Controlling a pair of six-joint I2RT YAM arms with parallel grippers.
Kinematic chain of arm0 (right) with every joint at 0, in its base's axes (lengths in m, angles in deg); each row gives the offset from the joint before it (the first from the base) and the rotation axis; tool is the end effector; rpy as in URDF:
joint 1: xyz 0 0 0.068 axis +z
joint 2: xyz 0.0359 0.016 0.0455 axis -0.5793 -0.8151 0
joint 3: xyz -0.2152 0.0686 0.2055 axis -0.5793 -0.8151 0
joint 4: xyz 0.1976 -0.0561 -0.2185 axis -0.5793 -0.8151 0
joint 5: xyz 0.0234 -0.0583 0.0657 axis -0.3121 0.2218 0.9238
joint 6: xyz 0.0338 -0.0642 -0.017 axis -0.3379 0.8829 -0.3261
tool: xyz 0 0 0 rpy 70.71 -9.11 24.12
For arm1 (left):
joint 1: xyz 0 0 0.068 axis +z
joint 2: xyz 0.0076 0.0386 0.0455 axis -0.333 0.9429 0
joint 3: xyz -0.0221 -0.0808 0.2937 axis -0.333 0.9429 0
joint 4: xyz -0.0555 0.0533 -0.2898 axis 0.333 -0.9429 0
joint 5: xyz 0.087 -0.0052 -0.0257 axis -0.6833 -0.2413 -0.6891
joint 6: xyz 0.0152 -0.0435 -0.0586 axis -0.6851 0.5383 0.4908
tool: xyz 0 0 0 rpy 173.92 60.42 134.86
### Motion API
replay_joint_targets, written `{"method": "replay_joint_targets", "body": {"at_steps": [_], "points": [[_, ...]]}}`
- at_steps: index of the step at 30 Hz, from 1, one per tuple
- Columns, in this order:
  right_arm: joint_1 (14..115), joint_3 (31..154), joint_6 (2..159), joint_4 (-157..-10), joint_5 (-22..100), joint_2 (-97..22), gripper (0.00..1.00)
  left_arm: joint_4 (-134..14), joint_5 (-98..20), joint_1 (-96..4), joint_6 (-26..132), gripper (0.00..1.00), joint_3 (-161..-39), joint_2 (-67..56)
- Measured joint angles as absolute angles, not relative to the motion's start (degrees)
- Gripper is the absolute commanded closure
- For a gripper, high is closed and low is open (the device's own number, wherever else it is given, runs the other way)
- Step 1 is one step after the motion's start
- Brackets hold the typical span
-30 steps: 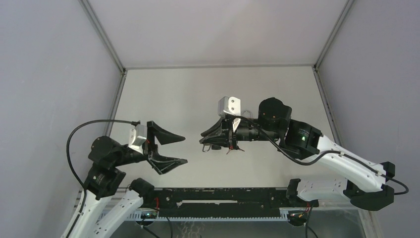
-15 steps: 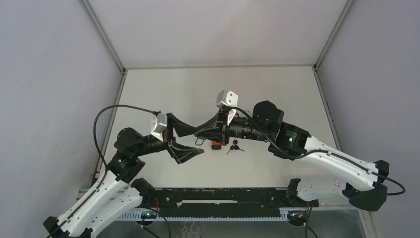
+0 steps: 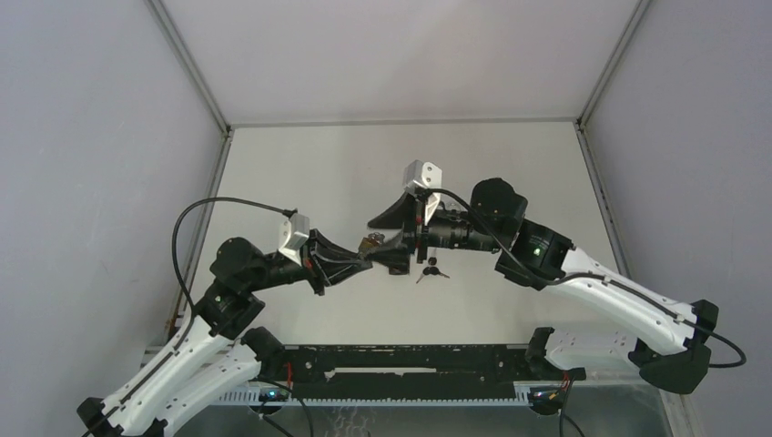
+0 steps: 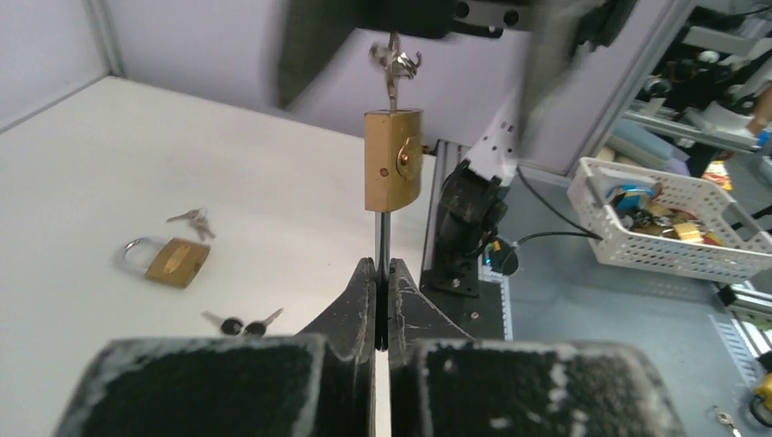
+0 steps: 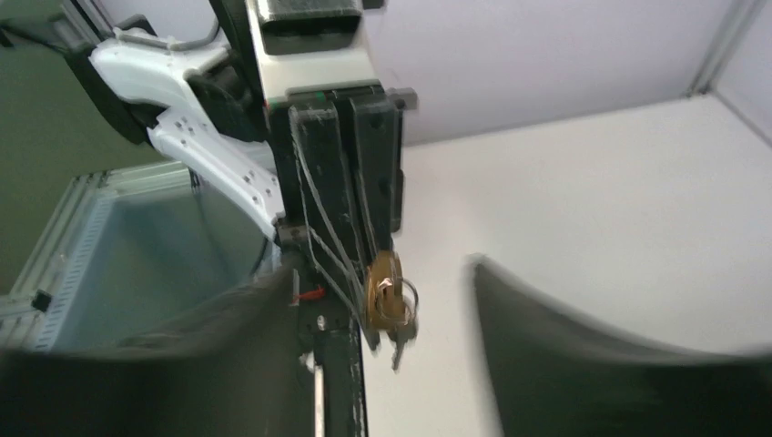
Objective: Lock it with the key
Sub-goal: Lock the lock.
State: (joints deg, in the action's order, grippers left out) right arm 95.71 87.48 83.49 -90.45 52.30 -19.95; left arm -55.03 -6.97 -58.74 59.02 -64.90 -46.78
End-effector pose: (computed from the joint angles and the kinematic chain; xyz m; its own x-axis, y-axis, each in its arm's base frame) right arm 0.1276 0.2682 0.4745 -0.0708 0.0043 -0.9975 -0.9852 0.1562 0.0706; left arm 0.1097 -0.1423 0.3763 -0.1686 -0.1637 -0.9720 0.9710 0.1422 -0.1924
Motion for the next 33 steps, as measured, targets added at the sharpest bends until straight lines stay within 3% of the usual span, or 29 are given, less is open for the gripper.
{"method": "replay_joint_targets", "body": {"at_steps": [7, 16, 20, 23, 27, 33], "points": [[86.56, 87.99, 88.06, -105.90, 62.01, -13.48, 0.01, -70.37, -8.52, -58.65, 49.03, 1.00, -65.91, -48.25], [93.42, 102.00, 97.81, -121.33, 60.08, -21.48, 0.07, -85.87, -10.81, -59.02, 32.88, 1.00, -72.09, -46.50], [98.40, 101.67, 102.27, -122.91, 57.77, -28.04, 0.18, -89.04, -11.45, -59.50, 28.53, 1.00, -73.82, -46.37], [98.32, 101.67, 103.62, -122.97, 57.72, -31.51, 0.37, -90.70, -11.71, -59.85, 27.00, 1.00, -73.91, -46.30], [96.87, 101.69, 103.80, -122.73, 58.68, -33.15, 0.48, -92.18, -12.10, -60.22, 26.01, 1.00, -73.91, -46.13], [95.74, 101.71, 103.58, -122.49, 59.23, -34.36, 0.50, -92.95, -12.25, -60.27, 25.66, 1.00, -73.91, -46.15]]}}
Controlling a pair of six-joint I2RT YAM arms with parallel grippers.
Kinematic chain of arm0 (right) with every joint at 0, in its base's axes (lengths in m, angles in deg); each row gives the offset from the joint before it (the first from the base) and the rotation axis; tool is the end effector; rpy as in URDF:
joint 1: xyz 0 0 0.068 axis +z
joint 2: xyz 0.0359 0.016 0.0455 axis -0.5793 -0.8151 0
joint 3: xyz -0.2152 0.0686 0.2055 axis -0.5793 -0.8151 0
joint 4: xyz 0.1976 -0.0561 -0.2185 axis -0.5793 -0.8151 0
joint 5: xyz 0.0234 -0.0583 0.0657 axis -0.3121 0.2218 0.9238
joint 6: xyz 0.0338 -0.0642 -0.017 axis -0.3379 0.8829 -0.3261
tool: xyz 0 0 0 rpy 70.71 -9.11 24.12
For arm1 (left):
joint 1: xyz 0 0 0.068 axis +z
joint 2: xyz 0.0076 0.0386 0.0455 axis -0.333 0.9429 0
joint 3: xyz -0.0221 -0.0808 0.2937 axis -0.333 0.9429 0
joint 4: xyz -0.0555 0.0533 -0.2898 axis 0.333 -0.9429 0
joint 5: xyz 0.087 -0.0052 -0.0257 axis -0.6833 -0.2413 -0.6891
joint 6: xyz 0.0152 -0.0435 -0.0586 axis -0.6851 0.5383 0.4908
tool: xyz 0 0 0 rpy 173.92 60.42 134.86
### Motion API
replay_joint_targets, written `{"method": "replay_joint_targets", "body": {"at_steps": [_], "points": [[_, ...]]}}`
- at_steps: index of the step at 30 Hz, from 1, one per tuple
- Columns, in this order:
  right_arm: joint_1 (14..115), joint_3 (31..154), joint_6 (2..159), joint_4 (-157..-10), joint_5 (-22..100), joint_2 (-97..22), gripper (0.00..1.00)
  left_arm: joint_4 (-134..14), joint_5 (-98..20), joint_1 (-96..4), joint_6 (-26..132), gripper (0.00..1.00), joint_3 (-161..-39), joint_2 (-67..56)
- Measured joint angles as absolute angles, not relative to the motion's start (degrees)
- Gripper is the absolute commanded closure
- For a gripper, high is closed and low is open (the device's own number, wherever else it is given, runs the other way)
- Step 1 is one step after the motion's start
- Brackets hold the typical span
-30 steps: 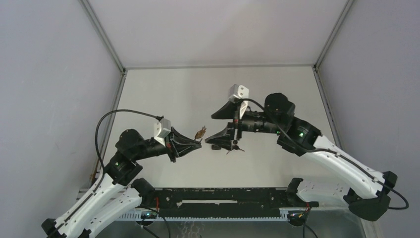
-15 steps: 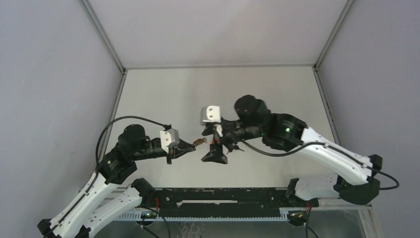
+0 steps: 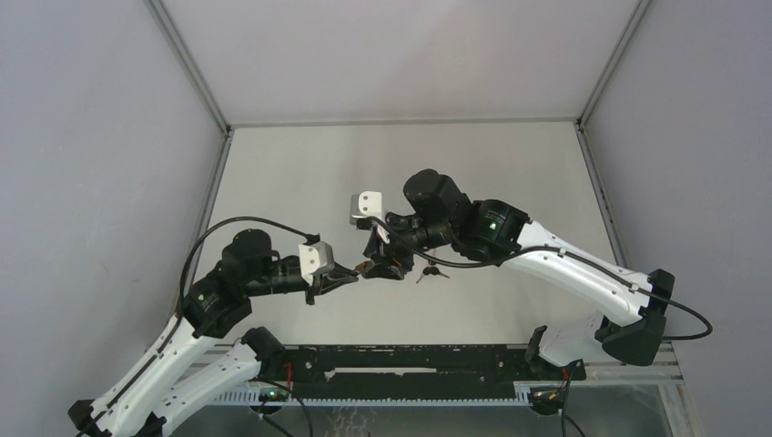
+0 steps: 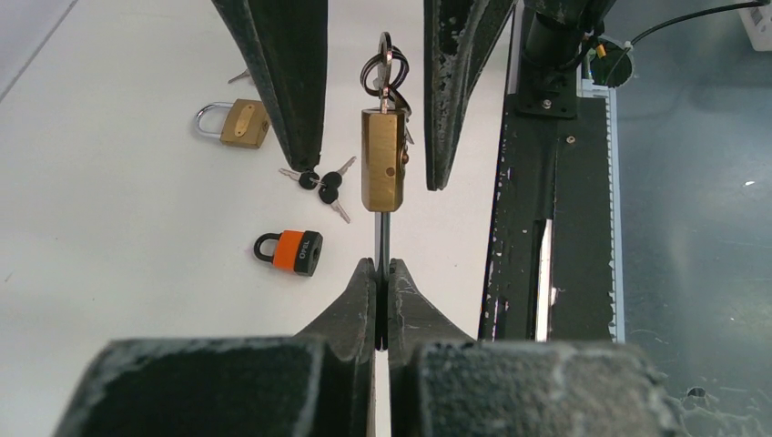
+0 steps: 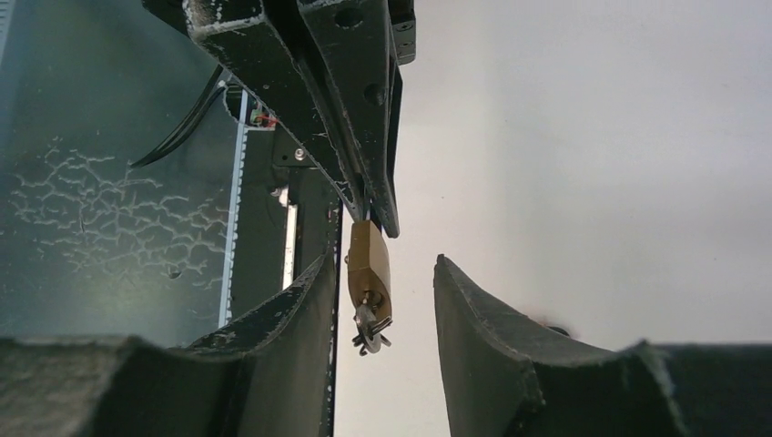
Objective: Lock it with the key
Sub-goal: Lock the lock.
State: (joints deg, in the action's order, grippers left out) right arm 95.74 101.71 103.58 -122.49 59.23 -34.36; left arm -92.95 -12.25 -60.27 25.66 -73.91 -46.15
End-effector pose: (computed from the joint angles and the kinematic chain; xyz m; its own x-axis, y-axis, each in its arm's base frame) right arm 0.1449 0.3128 0.4293 0.0123 -0.4777 -0.8785 -0.9993 -0.0356 0.0054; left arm 0.0985 -0.1328 0.3563 0.0114 0.2792 -0.9602 0.9780 0.1967 0.0688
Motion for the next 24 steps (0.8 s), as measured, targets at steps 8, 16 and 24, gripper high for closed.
{"method": "replay_joint_targets", "body": {"at_steps": [8, 16, 24], "points": [[95.47, 101.69, 102.36, -122.10, 60.45, -35.05, 0.94, -93.17, -12.82, -60.36, 25.69, 1.00, -73.91, -46.15], [94.49, 101.41, 100.39, -121.59, 61.74, -34.97, 1.00, -93.23, -12.87, -60.38, 26.97, 0.30, -73.91, -46.43], [84.85, 84.03, 86.31, -100.85, 67.06, -21.15, 1.00, -89.84, -14.37, -60.40, 34.49, 0.19, -73.91, -53.23]]}}
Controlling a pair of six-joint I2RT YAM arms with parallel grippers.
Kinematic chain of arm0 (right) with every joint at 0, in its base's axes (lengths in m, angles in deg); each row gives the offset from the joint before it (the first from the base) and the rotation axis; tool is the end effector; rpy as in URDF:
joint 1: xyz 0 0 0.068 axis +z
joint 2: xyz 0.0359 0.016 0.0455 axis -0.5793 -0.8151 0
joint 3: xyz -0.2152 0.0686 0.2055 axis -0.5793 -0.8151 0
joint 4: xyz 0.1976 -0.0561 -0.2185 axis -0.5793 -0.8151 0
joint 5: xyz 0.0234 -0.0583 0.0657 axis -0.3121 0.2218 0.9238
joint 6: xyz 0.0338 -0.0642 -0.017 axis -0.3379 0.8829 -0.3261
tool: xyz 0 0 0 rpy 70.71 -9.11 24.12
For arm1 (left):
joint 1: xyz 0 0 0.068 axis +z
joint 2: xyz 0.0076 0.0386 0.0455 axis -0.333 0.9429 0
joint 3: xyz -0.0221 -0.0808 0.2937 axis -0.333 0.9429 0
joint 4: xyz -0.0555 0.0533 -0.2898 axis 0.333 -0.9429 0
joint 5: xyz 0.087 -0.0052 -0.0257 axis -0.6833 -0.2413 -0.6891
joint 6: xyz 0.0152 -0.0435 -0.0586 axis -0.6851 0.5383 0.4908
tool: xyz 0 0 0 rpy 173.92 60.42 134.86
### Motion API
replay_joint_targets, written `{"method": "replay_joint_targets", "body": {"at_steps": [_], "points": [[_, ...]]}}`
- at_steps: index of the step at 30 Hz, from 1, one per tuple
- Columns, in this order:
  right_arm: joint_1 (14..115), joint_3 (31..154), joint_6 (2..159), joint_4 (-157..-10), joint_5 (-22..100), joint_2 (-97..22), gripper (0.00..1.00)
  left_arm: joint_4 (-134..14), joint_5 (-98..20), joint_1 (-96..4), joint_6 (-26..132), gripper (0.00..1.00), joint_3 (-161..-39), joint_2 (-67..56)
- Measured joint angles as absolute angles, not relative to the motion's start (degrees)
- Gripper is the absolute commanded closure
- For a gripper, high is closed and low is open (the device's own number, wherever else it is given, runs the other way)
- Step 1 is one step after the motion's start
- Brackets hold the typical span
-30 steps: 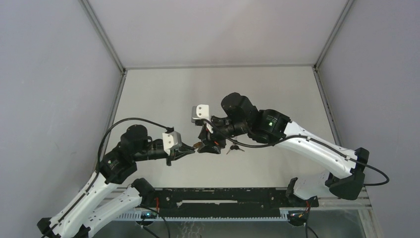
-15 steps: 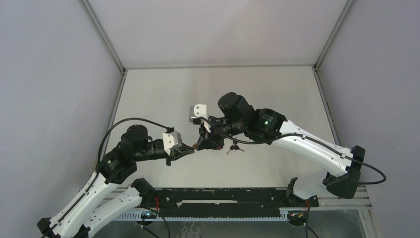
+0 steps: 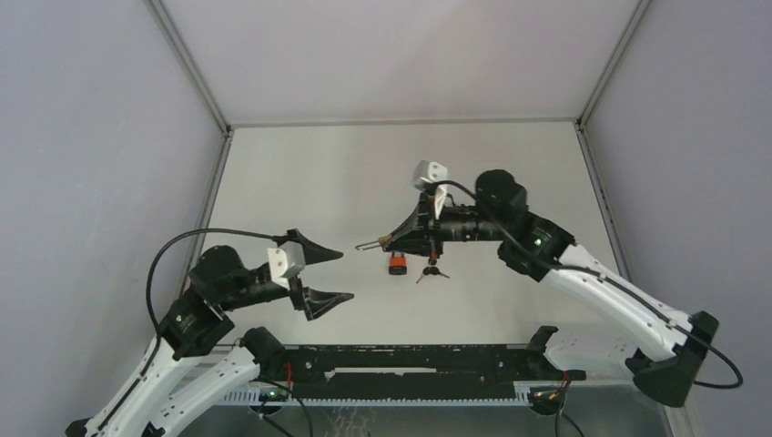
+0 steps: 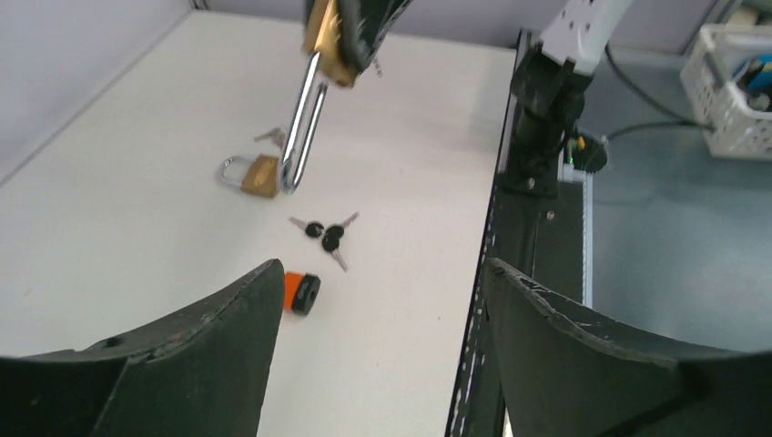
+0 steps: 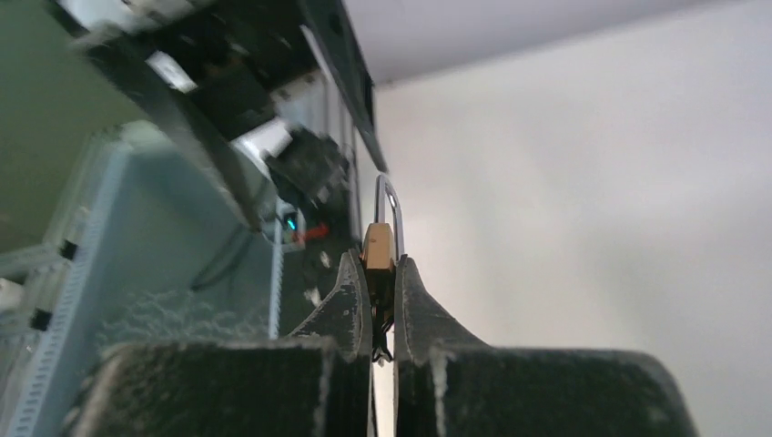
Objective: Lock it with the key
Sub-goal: Lock the lock.
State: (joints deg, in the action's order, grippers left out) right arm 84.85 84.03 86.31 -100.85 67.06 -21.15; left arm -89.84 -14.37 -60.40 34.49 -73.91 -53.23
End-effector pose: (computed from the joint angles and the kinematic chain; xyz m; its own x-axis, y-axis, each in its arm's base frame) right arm 0.1653 0.2489 0.4221 -0.1918 -0.2006 -0.9607 -0.9790 0.1083 0.1728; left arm 0.0779 -0.1129 0.3784 -0.0080 0.1361 -0.9907 0.9632 0.2671 0.0289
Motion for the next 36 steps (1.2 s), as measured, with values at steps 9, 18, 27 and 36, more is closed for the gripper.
{"method": "replay_joint_targets", "body": {"at_steps": [9, 18, 27, 36], "points": [[84.63, 75.92, 71.73, -74.08, 74.27, -11.80, 1.00, -80.69, -14.66, -59.11, 50.62, 0.34, -74.63, -56.36], [87.54, 74.85, 70.09, -68.57, 73.77, -12.04, 1.00, -73.65, -12.84, -58.85, 57.79, 0.28, -80.97, -53.84], [87.63, 74.85, 70.09, -66.93, 73.68, -12.04, 1.00, -71.83, -12.60, -60.38, 59.28, 0.46, -81.38, -49.03], [87.63, 74.85, 70.12, -66.89, 73.61, -12.30, 1.00, -69.98, -12.32, -61.89, 59.17, 0.51, -81.41, -48.55]]}}
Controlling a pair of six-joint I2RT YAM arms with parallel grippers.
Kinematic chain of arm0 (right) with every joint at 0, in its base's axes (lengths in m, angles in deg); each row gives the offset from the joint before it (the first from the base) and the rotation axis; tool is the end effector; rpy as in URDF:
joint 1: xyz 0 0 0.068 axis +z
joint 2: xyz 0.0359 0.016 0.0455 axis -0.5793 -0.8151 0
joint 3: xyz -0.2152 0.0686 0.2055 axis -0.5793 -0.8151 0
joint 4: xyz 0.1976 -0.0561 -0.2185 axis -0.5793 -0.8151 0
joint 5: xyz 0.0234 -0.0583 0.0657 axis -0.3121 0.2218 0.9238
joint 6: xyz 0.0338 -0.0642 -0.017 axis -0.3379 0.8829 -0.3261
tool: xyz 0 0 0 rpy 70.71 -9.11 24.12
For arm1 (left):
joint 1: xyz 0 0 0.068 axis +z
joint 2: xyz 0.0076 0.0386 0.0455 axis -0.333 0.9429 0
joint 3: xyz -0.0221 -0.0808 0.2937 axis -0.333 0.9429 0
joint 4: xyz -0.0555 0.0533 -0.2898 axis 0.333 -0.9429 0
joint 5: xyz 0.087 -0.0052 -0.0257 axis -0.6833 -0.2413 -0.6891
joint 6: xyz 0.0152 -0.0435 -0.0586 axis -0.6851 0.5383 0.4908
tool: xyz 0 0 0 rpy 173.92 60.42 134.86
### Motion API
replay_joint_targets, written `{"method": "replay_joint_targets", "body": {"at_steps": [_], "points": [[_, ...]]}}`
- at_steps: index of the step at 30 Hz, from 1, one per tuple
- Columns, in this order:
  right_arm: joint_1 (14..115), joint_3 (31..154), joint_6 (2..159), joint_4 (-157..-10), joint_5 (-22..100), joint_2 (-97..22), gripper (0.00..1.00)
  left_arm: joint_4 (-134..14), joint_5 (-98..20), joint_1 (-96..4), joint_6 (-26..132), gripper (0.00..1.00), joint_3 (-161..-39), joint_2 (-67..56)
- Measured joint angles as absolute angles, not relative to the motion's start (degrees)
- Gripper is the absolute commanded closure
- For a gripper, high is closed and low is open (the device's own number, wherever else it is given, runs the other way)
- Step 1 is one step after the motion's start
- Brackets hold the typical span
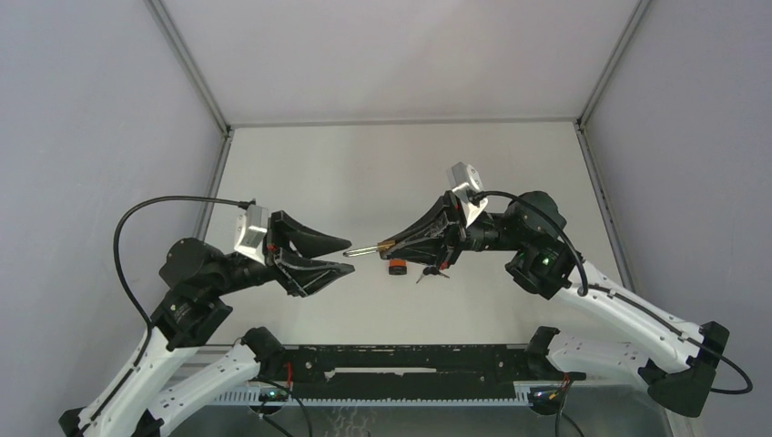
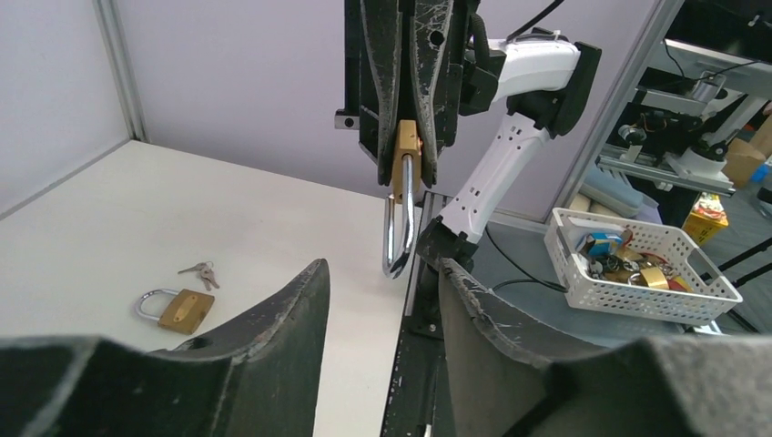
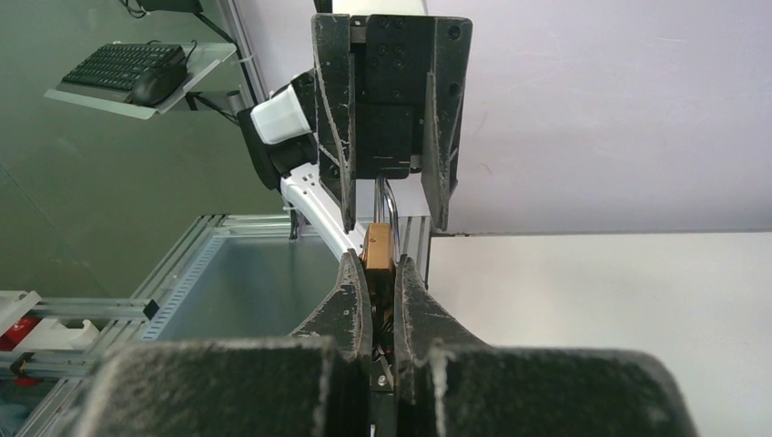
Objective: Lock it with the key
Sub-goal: Lock the lock.
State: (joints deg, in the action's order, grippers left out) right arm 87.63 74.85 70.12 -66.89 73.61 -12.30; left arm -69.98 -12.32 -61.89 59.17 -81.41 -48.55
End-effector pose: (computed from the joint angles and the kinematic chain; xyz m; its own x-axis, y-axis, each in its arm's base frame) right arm 0.1208 0.2241 0.4687 -0.1076 0.2211 -0.9693 -0.9895 -0.1187 0.0828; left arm 0.0748 -0.1173 0.4610 -0.1338 -0.2205 -0.9662 0.9706 0.1675 -0.1726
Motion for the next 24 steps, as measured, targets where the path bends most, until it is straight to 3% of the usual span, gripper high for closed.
{"method": "replay_joint_targets", "body": {"at_steps": [13, 24], "points": [[87.61, 74.85, 70.33, -67.04, 72.63, -12.72, 1.00, -68.71, -12.06, -63.46, 59.48, 0.98, -82.06, -47.46], [87.63, 74.85, 70.77, -66.76, 72.67, -12.72, 1.00, -67.79, -12.30, -64.16, 60.72, 1.00, -82.04, -47.26]]}}
